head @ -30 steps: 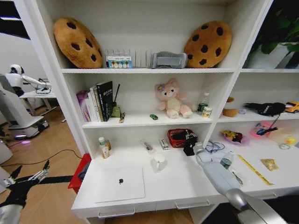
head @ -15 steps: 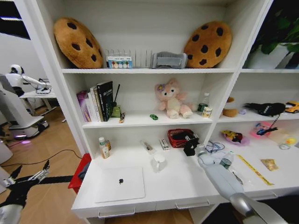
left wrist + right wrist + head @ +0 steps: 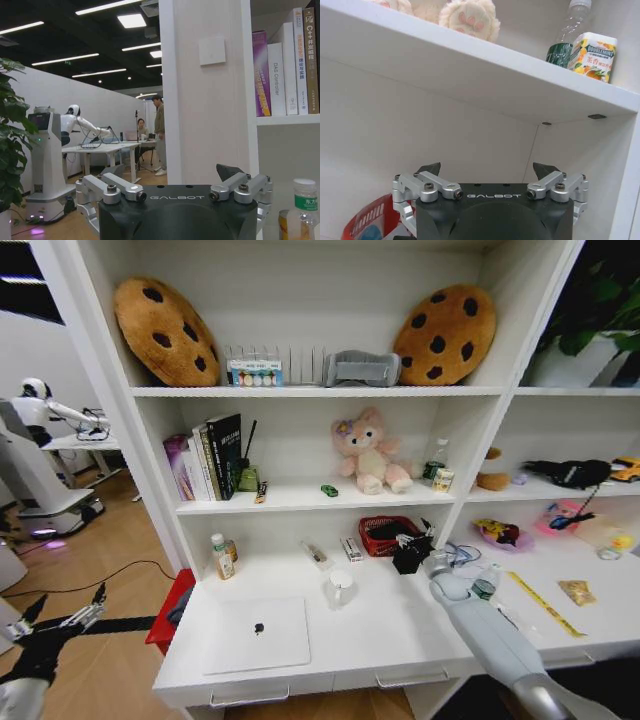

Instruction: Organize the objects on the table.

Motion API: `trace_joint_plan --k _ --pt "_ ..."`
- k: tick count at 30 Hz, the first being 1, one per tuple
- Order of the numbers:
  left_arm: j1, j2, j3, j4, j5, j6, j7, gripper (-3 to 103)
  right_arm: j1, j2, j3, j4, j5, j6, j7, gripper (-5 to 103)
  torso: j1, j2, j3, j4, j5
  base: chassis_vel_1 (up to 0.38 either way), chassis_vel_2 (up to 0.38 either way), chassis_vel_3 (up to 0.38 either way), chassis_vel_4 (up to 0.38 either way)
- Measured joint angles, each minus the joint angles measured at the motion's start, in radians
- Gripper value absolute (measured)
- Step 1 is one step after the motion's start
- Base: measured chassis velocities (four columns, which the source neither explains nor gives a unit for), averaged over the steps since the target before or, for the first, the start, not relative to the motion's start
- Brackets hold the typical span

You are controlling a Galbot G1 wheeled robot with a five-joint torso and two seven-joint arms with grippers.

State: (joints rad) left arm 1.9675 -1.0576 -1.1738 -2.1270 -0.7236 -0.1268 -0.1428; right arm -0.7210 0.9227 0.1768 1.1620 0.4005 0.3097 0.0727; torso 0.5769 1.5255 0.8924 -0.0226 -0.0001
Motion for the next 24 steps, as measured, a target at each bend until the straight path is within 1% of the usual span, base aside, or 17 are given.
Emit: trace_joint_plan --k 1,2,4,5,6,8,10,11,13,15,16,17,19,24 --pt "0.000 0.000 0.000 0.000 0.000 0.000 0.000 100 -0.028 -0.008 0.013 0.038 0.010 -0.011 0.007 100 0.000 0.000 0.000 0.0001 -0.0001 0.000 0.000 0.000 0.000" --pt "0.000 0.000 0.000 0.000 0.000 0.000 0.000 100 -0.028 -0.008 0.013 0.038 0.010 -0.011 0.007 100 0.000 0.000 0.000 0.0001 -0.0001 0.000 0.000 0.000 0.000" --pt "0.000 0.000 0.000 0.000 0.000 0.000 0.000 100 -0.107 -0.022 0.040 0.125 0.037 -0.042 0.026 100 0.000 0.000 0.000 -0.0001 0.0001 0.000 0.000 0.000 0.000" --pt "0.000 0.000 0.000 0.000 0.000 0.000 0.000 100 -0.107 -0.022 0.040 0.125 0.037 -0.042 0.026 100 0.000 0.000 0.000 -0.0001 0.0001 0.000 0.000 0.000 0.000" --pt "0.000 0.000 0.000 0.000 0.000 0.000 0.000 100 -0.159 -0.030 0.059 0.174 0.044 -0.052 0.036 100 0.000 0.000 0.000 -0.0002 0.0003 0.000 0.000 0.000 0.000" --pt "0.000 0.000 0.000 0.000 0.000 0.000 0.000 100 -0.181 -0.033 0.069 0.192 0.045 -0.055 0.040 100 0.000 0.000 0.000 0.0000 0.0000 0.000 0.000 0.000 0.000" --pt "0.000 0.000 0.000 0.000 0.000 0.000 0.000 100 -0.256 -0.040 0.102 0.248 0.045 -0.067 0.057 100 0.000 0.000 0.000 -0.0002 0.0002 0.000 0.000 0.000 0.000" --pt "0.000 0.000 0.000 0.000 0.000 0.000 0.000 100 -0.256 -0.040 0.102 0.248 0.045 -0.067 0.057 100 0.000 0.000 0.000 -0.0002 0.0002 0.000 0.000 0.000 0.000" --pt "0.000 0.000 0.000 0.000 0.000 0.000 0.000 100 -0.313 -0.040 0.140 0.292 0.036 -0.076 0.079 100 0.000 0.000 0.000 -0.0001 0.0001 0.000 0.000 0.000 0.000" --pt "0.000 0.000 0.000 0.000 0.000 0.000 0.000 100 -0.333 -0.040 0.159 0.310 0.033 -0.082 0.087 100 0.000 0.000 0.000 -0.0002 0.0000 0.000 0.000 0.000 0.000" --pt "0.000 0.000 0.000 0.000 0.000 0.000 0.000 100 -0.365 -0.039 0.188 0.338 0.031 -0.096 0.103 100 0.000 0.000 0.000 0.0000 -0.0002 0.000 0.000 0.000 0.000" --pt "0.000 0.000 0.000 0.000 0.000 0.000 0.000 100 -0.365 -0.039 0.188 0.338 0.031 -0.096 0.103 100 0.000 0.000 0.000 0.0000 -0.0002 0.000 0.000 0.000 0.000" --pt "0.000 0.000 0.000 0.000 0.000 0.000 0.000 100 -0.413 -0.037 0.225 0.369 0.045 -0.124 0.127 100 0.000 0.000 0.000 0.0000 0.0001 0.000 0.000 0.000 0.000" --pt "0.000 0.000 0.000 0.000 0.000 0.000 0.000 100 -0.490 -0.037 0.267 0.368 0.058 -0.136 0.135 100 0.000 0.000 0.000 -0.0001 0.0002 0.000 0.000 0.000 0.000"
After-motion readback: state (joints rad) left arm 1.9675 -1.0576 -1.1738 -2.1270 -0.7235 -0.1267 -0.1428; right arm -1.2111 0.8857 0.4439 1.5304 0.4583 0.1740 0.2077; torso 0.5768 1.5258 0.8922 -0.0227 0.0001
